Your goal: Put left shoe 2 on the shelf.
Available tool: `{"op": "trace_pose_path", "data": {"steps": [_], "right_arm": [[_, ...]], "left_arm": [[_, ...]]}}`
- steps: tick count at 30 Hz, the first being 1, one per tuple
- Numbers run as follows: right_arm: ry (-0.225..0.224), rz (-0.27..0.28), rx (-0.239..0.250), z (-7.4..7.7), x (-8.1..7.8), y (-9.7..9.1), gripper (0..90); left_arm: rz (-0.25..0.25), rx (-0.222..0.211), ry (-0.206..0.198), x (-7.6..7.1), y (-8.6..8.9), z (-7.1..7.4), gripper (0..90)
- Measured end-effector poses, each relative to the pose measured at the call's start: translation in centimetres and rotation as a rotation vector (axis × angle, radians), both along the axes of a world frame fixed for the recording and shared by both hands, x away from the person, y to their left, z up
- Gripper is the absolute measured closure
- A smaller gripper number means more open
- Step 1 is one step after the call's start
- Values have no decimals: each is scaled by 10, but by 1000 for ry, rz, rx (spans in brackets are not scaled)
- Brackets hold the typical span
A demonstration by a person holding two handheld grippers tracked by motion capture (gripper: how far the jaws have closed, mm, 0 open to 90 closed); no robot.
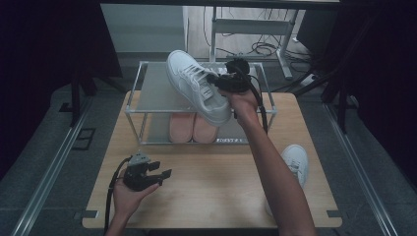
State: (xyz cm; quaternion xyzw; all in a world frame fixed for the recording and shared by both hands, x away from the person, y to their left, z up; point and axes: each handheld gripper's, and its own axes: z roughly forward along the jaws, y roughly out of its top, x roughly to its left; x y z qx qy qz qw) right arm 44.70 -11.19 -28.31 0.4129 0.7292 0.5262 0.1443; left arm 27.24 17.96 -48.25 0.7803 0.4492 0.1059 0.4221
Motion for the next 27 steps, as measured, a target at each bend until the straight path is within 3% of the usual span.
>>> {"op": "trace_pose_path", "data": {"steps": [10,27], "right_arm": [[50,-100,10,-3,27,4,820],[143,-256,44,-5,72,33,817]], "left_arm": [[5,12,0,1,0,-2,415],[-4,-20,-5,2,2,0,416]]}}
